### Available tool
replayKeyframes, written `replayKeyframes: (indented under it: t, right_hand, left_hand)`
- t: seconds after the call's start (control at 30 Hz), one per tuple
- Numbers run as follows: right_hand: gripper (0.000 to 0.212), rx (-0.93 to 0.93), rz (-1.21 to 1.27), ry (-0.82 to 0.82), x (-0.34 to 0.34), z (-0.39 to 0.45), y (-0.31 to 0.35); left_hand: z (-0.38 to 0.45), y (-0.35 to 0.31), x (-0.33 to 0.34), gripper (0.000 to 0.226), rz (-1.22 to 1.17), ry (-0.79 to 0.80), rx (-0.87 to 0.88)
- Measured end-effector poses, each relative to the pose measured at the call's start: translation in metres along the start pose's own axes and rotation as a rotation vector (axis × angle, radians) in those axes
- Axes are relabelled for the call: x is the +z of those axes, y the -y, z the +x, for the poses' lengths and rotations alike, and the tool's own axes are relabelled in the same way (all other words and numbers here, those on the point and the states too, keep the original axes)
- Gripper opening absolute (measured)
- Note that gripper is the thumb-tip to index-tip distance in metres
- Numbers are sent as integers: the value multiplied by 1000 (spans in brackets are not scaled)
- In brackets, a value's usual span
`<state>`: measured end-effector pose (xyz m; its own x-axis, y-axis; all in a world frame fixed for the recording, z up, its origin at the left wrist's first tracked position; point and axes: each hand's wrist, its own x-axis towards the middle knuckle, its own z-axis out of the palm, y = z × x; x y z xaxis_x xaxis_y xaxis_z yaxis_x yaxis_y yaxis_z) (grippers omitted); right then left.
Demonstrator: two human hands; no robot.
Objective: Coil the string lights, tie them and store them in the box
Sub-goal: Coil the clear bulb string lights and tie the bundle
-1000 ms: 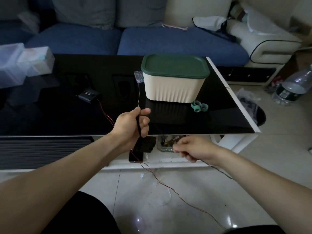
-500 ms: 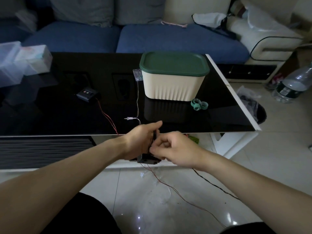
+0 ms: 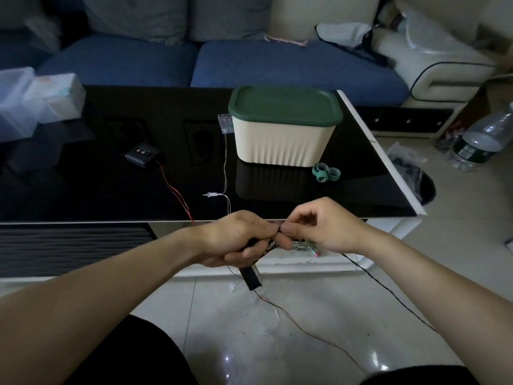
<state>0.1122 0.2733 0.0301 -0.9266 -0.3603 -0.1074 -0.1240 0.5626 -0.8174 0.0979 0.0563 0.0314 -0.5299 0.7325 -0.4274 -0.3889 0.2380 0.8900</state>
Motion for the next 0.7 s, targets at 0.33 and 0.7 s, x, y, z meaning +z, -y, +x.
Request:
replayKeyframes:
  t: [0.33, 0.7]
  right_hand:
    - [27, 160, -222, 49, -8, -2, -13]
    - [34, 152, -470, 335, 39, -4, 11]
  left_hand:
    - [3, -15, -5, 36, -461, -369, 216]
    - [11, -16, -6, 43, -586, -634, 327]
